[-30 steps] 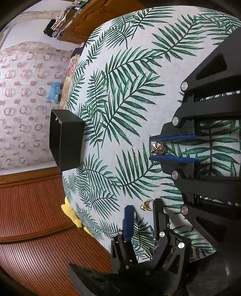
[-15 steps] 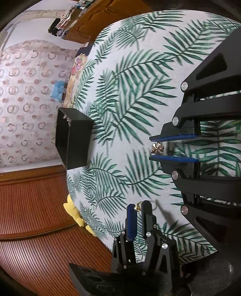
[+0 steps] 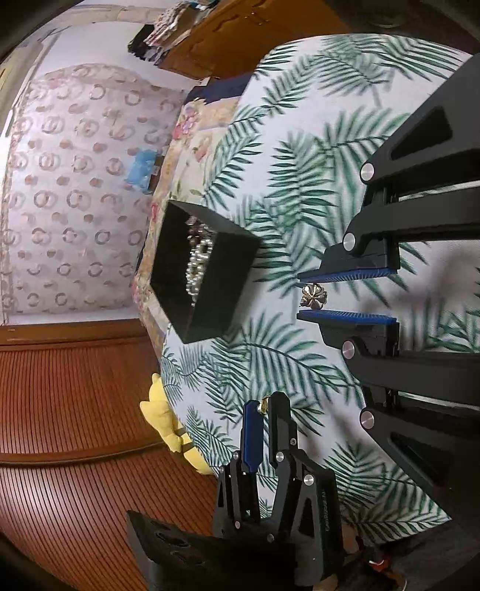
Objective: Organize jewelry
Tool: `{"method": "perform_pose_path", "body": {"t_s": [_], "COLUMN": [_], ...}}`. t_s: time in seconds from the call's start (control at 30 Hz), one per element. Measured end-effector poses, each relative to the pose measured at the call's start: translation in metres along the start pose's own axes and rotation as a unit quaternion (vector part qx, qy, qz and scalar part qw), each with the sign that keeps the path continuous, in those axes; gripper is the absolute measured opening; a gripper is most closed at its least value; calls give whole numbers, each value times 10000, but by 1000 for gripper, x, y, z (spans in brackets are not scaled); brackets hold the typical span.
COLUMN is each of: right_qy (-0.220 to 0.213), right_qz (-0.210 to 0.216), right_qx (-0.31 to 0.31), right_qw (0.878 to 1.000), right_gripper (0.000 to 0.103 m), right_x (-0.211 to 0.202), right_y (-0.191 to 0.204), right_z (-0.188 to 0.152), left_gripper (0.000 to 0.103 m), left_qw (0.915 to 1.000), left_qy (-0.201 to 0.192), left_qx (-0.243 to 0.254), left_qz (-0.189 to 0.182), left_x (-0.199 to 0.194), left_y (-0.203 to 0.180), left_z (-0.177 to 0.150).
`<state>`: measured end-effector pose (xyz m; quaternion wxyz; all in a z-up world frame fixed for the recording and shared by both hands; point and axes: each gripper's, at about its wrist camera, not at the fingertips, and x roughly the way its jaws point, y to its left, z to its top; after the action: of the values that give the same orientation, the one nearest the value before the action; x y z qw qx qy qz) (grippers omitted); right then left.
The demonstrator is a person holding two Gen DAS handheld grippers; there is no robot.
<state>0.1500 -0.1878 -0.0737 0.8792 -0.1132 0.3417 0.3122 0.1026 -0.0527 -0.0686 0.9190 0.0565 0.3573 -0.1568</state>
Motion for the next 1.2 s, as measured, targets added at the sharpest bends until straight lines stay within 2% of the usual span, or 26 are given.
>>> {"method": "perform_pose_path", "body": {"t_s": [0.2,0.5,0.57,0.63,0.73,0.83,1.03,1.1,1.13,1.2], "right_qy": [-103,-336,-328,-319,-355,-436,-500,-521,-539,-611], "right_qz": [-84,19,47,80,23,-59,-228,-290,-322,-408], "right_qx": [-208,-1,55,128,248,300,387,466,491,560], "right_qw": [9997,9994,9994,9994,9991,9986,9977,9971,9968,9957], "right_gripper": [16,17,22,24,32,32,32,32,32,32], "right_x": [20,61,69,73,72,63,44,37,34,27], "right_y": [-10,-33,-38,-43,-49,-52,-56,-58,-58,-59], "right_z": [38,90,96,97,97,93,79,74,72,67], "left_gripper": [25,25,25,25,25,25,25,37,48,52], "left_qw": [9999,9993,9990,9987,9980,9971,9967,9963,9960,9959], "left_qy": [-76,-210,-234,-232,-278,-262,-241,-217,-245,-305], "left_qx": [-64,-221,-272,-372,-492,-678,-699,-749,-751,-712], "left_qz": [84,228,256,268,269,223,346,369,409,459], "left_x": [11,30,36,44,54,62,67,67,64,58], "left_y": [18,49,54,59,63,67,65,64,63,60], "left_z": [23,65,72,80,89,95,98,97,97,94]}}
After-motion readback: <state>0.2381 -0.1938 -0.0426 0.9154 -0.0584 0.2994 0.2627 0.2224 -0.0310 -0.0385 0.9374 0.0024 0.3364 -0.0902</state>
